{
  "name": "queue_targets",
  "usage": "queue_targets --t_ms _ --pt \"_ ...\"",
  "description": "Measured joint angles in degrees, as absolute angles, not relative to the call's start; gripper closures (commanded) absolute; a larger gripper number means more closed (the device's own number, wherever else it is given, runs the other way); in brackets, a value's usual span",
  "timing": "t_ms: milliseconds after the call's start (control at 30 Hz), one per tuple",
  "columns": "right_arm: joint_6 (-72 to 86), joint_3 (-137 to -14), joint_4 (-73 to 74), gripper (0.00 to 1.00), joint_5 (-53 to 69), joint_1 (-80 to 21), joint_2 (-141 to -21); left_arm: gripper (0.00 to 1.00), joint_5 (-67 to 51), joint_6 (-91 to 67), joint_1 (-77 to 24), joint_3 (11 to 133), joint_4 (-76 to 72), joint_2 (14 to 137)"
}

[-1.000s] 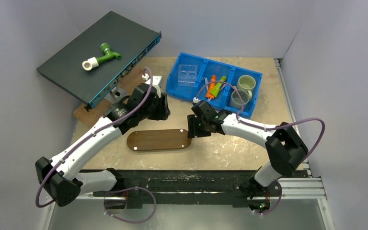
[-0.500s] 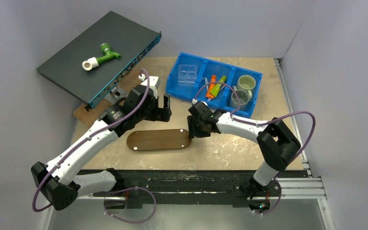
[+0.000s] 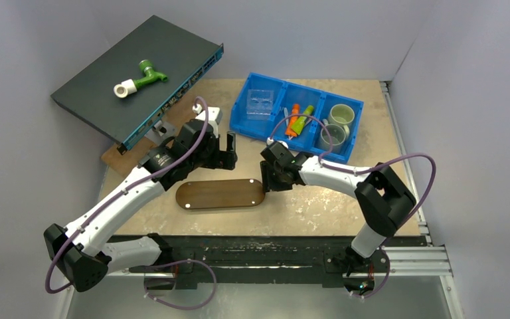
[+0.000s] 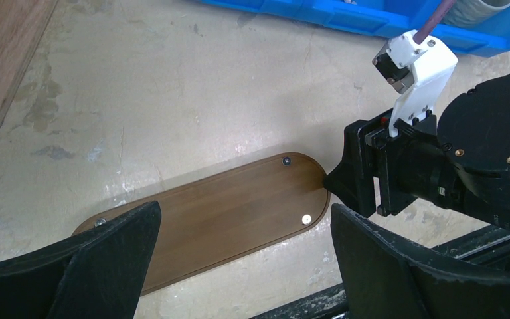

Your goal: Prepare toiletry sets of a toothbrush and toothpaste on the tray

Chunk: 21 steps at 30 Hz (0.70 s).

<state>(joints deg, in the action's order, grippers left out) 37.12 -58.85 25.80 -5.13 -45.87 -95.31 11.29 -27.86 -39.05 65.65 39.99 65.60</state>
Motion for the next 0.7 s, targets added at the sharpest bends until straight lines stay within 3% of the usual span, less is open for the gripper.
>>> queue_targets --t_ms 700 --pt "38.0 -52.8 25.9 0.47 -9.1 -46.1 -89.3 0.01 11.3 -28.3 -39.0 65.6 39.9 65.6"
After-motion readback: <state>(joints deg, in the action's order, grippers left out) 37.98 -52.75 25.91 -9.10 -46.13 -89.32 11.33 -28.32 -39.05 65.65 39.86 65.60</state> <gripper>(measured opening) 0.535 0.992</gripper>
